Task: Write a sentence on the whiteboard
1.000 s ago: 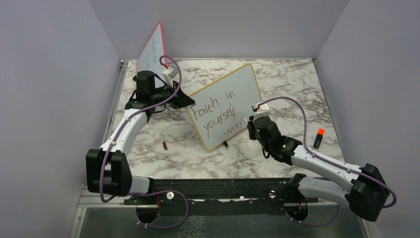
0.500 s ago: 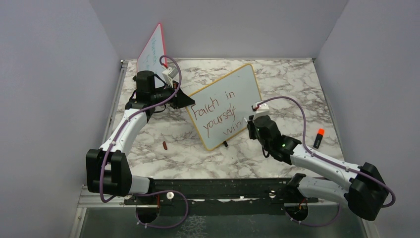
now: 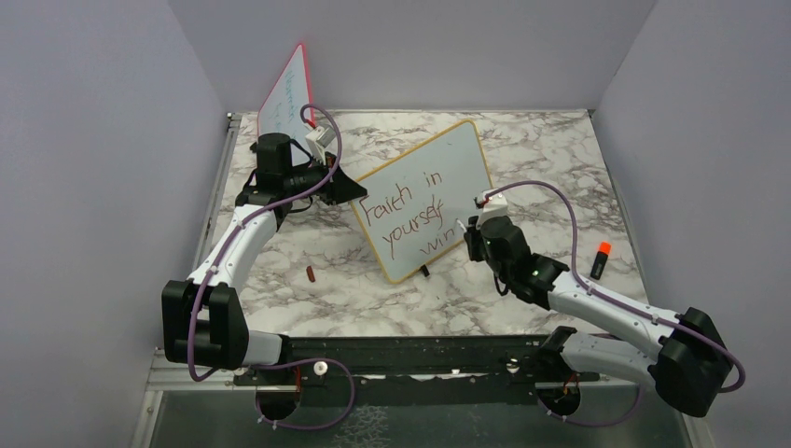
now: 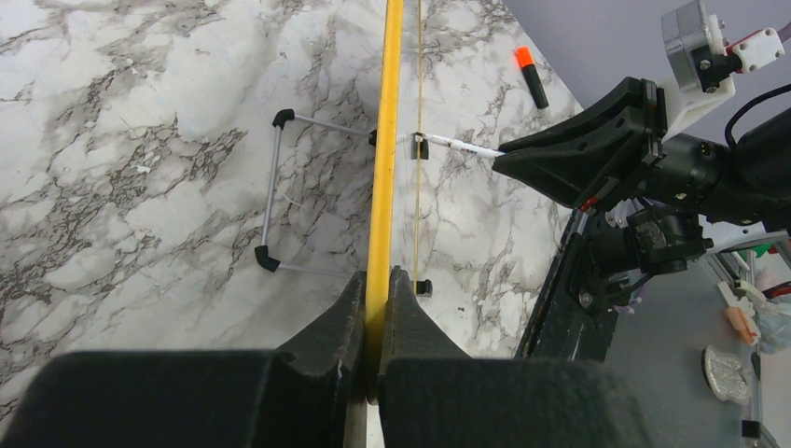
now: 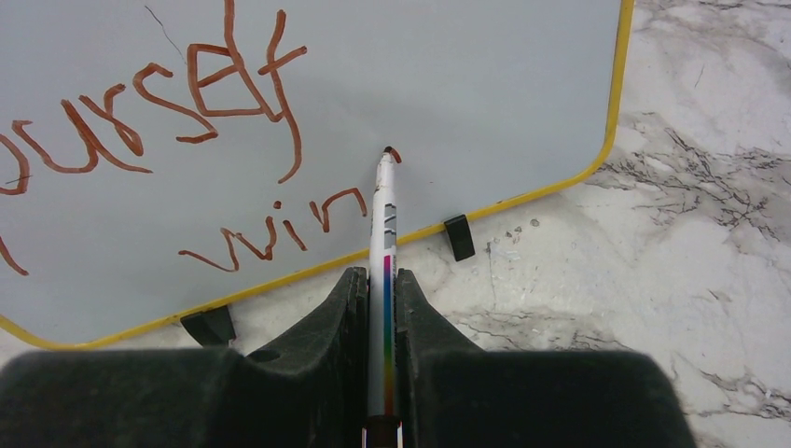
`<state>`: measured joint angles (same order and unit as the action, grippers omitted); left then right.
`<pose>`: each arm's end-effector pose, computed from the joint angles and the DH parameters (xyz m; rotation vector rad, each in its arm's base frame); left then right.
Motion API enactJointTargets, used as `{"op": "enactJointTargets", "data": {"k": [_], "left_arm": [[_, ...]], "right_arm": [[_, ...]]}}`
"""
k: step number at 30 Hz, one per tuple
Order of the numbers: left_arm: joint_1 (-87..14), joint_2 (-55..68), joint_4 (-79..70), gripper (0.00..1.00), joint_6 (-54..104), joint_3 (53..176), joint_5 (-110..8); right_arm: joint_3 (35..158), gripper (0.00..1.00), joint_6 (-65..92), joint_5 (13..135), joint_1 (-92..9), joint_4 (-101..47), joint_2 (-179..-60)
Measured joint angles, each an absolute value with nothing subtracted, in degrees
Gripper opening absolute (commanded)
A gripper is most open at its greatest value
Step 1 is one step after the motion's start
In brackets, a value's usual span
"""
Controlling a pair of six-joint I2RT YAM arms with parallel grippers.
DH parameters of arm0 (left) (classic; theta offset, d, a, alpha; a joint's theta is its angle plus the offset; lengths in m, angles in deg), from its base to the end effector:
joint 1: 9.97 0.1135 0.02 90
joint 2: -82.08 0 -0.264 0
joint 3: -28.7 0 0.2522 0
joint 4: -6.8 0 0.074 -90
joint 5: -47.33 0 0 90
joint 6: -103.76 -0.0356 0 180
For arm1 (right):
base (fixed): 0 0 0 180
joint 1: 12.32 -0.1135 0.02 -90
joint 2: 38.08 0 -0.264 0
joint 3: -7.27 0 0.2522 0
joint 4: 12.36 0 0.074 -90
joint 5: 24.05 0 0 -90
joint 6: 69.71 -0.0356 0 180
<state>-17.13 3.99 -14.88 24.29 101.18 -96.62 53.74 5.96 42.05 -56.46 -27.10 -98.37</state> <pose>0.2950 -0.0661 0.3036 0.5406 1.9432 -1.1494 0.1734 0.1482 0.2316 -0.2732 2.0112 0.2125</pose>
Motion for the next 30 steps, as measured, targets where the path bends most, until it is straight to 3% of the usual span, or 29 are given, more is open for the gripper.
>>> {"op": "enactJointTargets", "data": {"k": [30], "left_arm": [[-17.1,4.0,-14.9,0.0,24.3,101.2,-96.6]], "right_arm": [[53.7,0.01,1.6,41.0,-56.5,-32.7,-98.5]]}}
